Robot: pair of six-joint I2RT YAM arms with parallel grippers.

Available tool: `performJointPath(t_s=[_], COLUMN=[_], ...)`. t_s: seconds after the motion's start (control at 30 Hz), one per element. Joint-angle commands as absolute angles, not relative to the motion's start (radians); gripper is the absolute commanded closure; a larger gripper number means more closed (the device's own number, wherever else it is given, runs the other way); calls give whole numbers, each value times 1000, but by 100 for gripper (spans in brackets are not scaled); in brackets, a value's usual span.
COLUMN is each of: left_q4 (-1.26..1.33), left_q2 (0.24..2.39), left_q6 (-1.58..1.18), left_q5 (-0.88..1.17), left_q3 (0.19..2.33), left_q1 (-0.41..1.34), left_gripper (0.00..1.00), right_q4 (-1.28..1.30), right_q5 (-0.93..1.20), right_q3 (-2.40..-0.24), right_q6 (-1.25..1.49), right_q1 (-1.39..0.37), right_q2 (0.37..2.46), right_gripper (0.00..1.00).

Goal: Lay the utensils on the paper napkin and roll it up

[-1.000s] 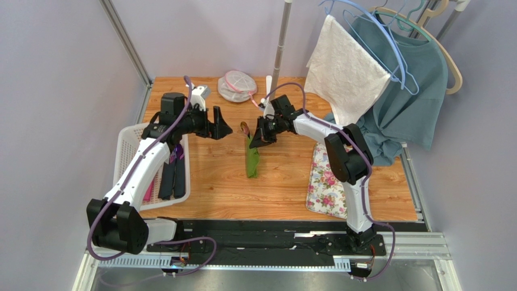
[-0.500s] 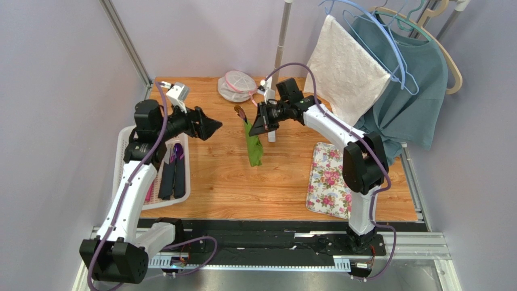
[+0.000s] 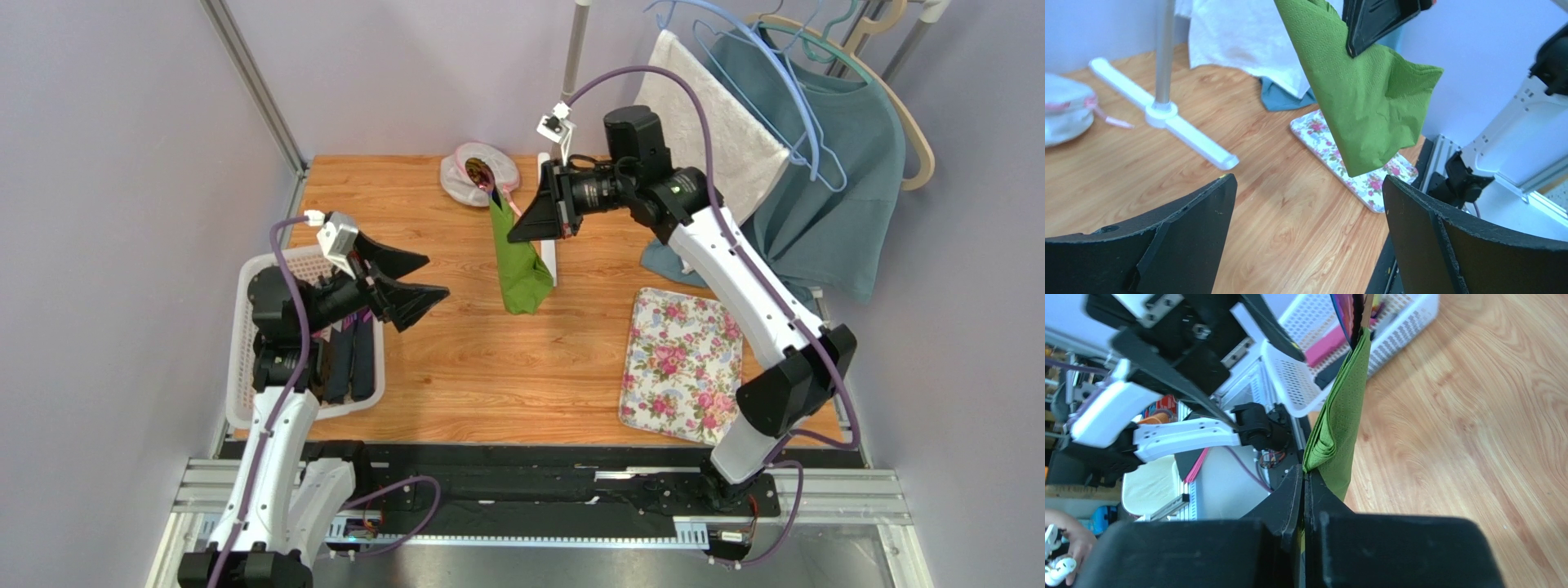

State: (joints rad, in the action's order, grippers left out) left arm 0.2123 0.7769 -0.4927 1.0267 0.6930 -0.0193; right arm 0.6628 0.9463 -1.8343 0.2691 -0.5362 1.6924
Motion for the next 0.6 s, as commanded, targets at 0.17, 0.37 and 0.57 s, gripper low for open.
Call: performJointPath(t_s=[0.17, 0.37, 0.57], left_q4=[506, 541, 568], left_q2=[696, 687, 709], left_q6=[-620, -660, -719], left_q5=[1094, 1039, 1017], left_q3=[707, 703, 738], left_q1=[126, 213, 294], left_gripper=[5, 5, 8], right_q4=[630, 680, 707], right_q5=[1068, 1016, 979], right_q3=[-1825, -1813, -1790], right_q6=[184, 95, 43], right_q1=[-618, -696, -752], right_q2=[1488, 1416, 1371], right_gripper=[100, 100, 100])
